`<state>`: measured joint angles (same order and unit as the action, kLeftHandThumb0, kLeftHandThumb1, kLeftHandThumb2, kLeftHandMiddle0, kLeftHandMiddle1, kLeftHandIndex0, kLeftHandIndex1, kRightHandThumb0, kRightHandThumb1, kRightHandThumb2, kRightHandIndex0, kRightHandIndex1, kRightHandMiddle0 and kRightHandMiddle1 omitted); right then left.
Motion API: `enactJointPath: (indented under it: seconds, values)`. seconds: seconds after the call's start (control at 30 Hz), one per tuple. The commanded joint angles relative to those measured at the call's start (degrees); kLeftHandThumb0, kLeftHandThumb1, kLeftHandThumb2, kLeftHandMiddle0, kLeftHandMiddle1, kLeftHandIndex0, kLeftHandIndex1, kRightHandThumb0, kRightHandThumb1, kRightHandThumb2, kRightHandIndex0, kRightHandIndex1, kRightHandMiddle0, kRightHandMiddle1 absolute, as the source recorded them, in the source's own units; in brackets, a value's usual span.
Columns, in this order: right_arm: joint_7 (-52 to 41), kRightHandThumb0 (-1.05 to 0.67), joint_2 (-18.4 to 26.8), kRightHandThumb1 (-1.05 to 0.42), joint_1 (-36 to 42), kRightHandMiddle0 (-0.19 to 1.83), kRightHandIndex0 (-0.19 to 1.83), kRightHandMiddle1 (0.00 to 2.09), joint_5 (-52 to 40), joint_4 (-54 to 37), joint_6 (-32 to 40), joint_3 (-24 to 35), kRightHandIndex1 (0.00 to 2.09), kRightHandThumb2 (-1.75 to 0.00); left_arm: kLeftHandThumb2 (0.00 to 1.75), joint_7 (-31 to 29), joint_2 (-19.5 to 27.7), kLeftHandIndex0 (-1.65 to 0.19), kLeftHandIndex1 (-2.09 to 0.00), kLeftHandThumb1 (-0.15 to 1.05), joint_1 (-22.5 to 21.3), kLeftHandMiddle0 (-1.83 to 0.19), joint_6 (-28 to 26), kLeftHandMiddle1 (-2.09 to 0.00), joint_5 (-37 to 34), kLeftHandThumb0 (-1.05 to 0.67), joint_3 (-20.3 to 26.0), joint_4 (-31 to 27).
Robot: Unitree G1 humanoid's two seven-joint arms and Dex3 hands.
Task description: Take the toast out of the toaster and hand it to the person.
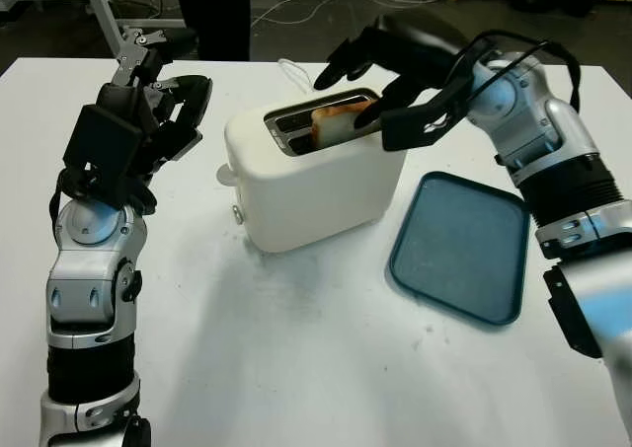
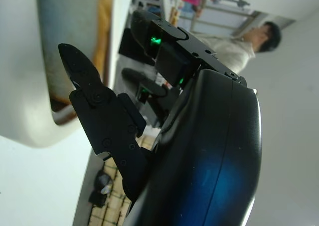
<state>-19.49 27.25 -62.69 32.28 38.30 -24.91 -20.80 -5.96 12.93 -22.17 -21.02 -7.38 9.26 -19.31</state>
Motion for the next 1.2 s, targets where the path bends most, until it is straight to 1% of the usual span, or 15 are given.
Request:
enactJointPath:
  seconds: [0.0, 0.17, 0.5, 0.53, 0.57, 0.6, 0.63, 0.73, 0.77, 0.83, 0.87, 0.9, 0.97, 1.1, 1.17]
  values:
    - [0.9, -0.29, -0.2, -0.62, -1.3, 0.95, 0.79, 0.04, 0.8, 1.2, -1.4, -0.7, 0.44, 0.0, 0.43, -0.2, 0.5, 0.0, -0.94, 0.89, 0.0, 0.0, 0.3, -1.06, -0.2, -0.49, 0.1, -0.4]
    - [1.1, -0.26, -0.5, -0.61, -1.2, 0.98, 0.79, 0.04, 0.9, 3.0, -2.6, -1.1, 0.54, 0.0, 0.43, -0.2, 0.2, 0.0, -0.94, 0.88, -0.1, 0.0, -0.6, -1.06, -0.8, -0.48, 0.4, -0.7]
    - [-2.3, -0.28, 0.0, -0.65, -1.5, 1.1, 0.98, 0.08, 0.6, 4.0, -2.9, -2.1, 0.63, -0.01, 0.44, 0.2, 0.2, 0.0, -0.95, 0.88, 0.0, 0.0, -0.2, -1.07, 0.2, -0.48, 0.0, -0.6]
    - [-3.0, -0.28, 0.0, -0.66, -1.7, 1.11, 0.99, 0.08, 0.6, 4.1, -2.6, -2.2, 0.69, -0.01, 0.44, 0.3, 0.1, 0.0, -0.95, 0.87, 0.0, 0.0, -0.5, -1.07, 0.1, -0.49, 0.0, -0.7]
    - [-3.8, -0.29, -0.1, -0.67, -1.8, 1.13, 0.97, 0.08, 0.6, 4.1, -2.0, -2.3, 0.88, -0.01, 0.44, 0.4, -0.1, 0.0, -0.95, 0.87, 0.0, 0.0, -0.6, -1.07, 0.1, -0.49, 0.0, -0.8]
    - [-4.5, -0.28, -0.2, -0.67, -1.9, 1.15, 0.93, 0.08, 0.6, 3.9, -1.5, -2.3, 1.18, 0.0, 0.44, 0.5, -0.1, 0.0, -0.95, 0.87, 0.0, 0.0, -0.6, -1.07, 0.1, -0.49, 0.0, -0.8]
    - [-5.1, -0.28, -0.3, -0.67, -2.0, 1.16, 0.91, 0.08, 0.5, 3.8, -1.0, -2.3, 1.23, 0.0, 0.44, 0.6, -0.1, 0.0, -0.95, 0.87, 0.0, 0.0, -0.7, -1.07, 0.1, -0.49, -0.1, -0.9]
    - [-5.9, -0.31, -0.5, -0.69, -2.1, 1.24, 0.93, 0.11, 1.0, 3.4, 0.3, -2.5, 1.22, 0.0, 0.43, 0.8, 0.0, 0.0, -0.95, 0.86, 0.2, 0.0, -0.5, -1.08, 0.3, -0.49, -0.2, -0.9]
    - [-5.9, -0.32, -0.5, -0.7, -2.1, 1.26, 0.93, 0.13, 1.3, 3.3, 0.7, -2.7, 1.29, 0.0, 0.44, 0.7, 0.1, 0.0, -0.95, 0.86, 0.2, 0.0, -0.6, -1.08, 0.2, -0.49, -0.2, -1.0]
    - [-5.9, -0.37, -0.6, -0.71, -2.2, 1.28, 0.91, 0.22, 2.0, 3.3, 1.1, -3.4, 1.41, 0.0, 0.44, 0.8, 0.0, 0.0, -0.94, 0.86, 0.3, 0.0, -0.9, -1.06, 0.0, -0.48, 0.0, -1.2]
    - [-5.9, -0.39, -0.7, -0.71, -2.1, 1.25, 0.91, 0.32, 2.2, 3.3, 1.3, -3.7, 1.44, 0.0, 0.44, 0.9, -0.1, 0.0, -0.93, 0.86, 0.3, 0.0, -1.0, -1.06, -0.1, -0.48, 0.0, -1.2]
    - [-5.8, -0.41, -0.7, -0.71, -2.1, 1.16, 0.92, 0.52, 2.4, 3.3, 1.3, -4.0, 1.48, 0.0, 0.43, 1.0, -0.1, 0.0, -0.93, 0.85, 0.3, 0.0, -1.2, -1.06, -0.2, -0.49, 0.1, -1.2]
    - [-6.0, -0.45, -0.8, -0.72, -2.1, 1.08, 0.92, 0.74, 3.2, 3.3, 1.8, -4.8, 1.52, 0.0, 0.43, 1.0, -0.3, 0.0, -0.93, 0.85, 0.2, 0.0, -1.7, -1.06, -0.6, -0.49, 0.3, -1.3]
    - [-6.7, -0.52, -0.9, -0.74, -2.1, 1.02, 0.93, 0.88, 4.2, 3.9, 2.1, -6.5, 1.47, 0.0, 0.43, 0.8, -0.3, 0.0, -0.93, 0.85, 0.2, 0.0, -1.3, -1.06, -0.7, -0.48, 0.3, -1.2]
    - [-6.5, -0.53, -0.9, -0.72, -2.1, 1.03, 0.93, 0.92, 4.4, 4.3, 1.4, -7.1, 1.6, 0.0, 0.43, 0.7, -0.4, 0.0, -0.93, 0.85, 0.2, 0.0, -1.2, -1.06, -0.7, -0.47, 0.3, -1.1]
